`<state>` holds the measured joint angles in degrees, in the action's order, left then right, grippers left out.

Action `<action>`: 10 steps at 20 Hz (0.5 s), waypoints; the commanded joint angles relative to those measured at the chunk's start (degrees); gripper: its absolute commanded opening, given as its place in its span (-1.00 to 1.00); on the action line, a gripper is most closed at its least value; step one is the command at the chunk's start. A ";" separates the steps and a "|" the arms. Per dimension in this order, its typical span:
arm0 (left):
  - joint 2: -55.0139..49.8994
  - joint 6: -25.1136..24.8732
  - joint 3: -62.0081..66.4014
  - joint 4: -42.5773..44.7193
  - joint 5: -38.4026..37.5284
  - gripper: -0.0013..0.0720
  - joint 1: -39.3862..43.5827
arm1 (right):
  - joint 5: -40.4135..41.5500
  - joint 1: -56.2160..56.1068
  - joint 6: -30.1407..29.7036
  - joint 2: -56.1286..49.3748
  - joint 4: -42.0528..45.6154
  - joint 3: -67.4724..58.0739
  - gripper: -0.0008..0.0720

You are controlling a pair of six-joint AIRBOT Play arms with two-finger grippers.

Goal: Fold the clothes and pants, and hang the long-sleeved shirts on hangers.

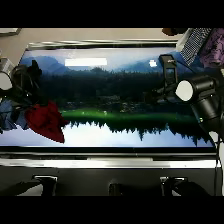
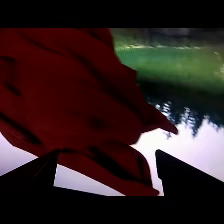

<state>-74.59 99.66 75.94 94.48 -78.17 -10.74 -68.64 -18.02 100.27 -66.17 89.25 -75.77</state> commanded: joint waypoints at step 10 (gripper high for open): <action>-12.39 -1.14 -11.32 -5.49 18.67 -0.53 -7.04 | -4.94 -0.04 2.27 0.04 -0.31 -0.04 -0.75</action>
<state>-84.42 100.44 65.21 93.84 -61.32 -17.63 -72.58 -18.02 101.16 -66.17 89.06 -75.77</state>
